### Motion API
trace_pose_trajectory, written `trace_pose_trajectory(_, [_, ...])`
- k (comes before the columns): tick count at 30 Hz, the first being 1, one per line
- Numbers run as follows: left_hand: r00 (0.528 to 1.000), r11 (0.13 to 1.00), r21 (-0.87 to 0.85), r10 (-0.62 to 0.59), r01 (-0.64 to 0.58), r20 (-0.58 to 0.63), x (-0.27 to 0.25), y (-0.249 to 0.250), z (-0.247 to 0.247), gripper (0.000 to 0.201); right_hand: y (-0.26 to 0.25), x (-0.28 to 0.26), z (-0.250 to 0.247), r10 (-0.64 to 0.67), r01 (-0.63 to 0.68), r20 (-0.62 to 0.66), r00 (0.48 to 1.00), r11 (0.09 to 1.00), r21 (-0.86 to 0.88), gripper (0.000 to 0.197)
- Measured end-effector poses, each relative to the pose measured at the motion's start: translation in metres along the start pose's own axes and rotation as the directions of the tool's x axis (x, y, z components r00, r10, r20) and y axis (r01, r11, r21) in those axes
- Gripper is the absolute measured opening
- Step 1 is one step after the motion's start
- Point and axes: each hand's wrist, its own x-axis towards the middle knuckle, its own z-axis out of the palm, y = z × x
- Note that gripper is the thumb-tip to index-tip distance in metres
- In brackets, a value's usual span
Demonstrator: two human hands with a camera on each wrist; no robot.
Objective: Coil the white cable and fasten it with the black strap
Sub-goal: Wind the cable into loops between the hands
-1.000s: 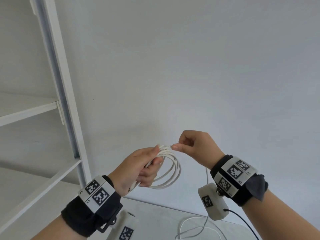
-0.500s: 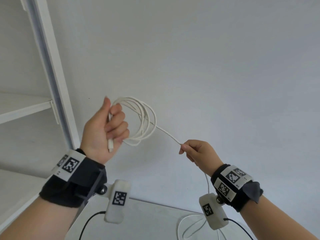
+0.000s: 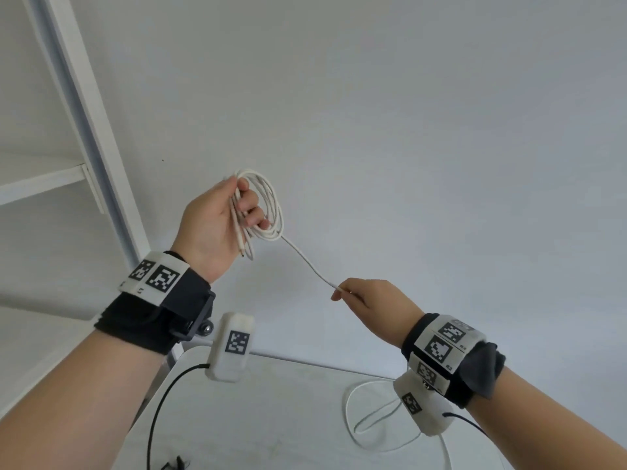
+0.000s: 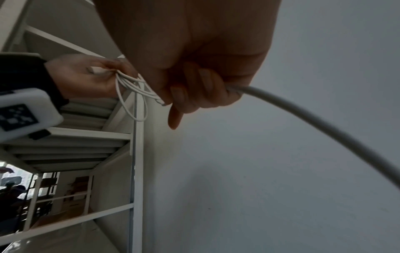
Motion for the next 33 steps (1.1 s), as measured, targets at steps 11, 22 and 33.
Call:
trace_pose_trajectory(11, [0.998,0.903,0.428,-0.053,0.036,0.028,-0.007,-0.027,0.005,0.023,-0.031,-0.01,0.001,-0.14,0.152,0.107,0.984,0.981,-0.122,0.026])
trace_pose_trajectory(22, [0.973,0.796,0.586,-0.226,0.153,0.053,-0.022,-0.038,0.01,0.019,-0.063,-0.019,-0.015,-0.309,0.316,0.065,0.949,0.935,-0.16,0.025])
trace_pose_trajectory(33, [0.883,0.758,0.588,-0.446,0.283,0.149,-0.052,-0.038,0.029,0.035,-0.059,-0.008,-0.041,-0.375,0.352,-0.15,0.915,0.922,-0.16,0.027])
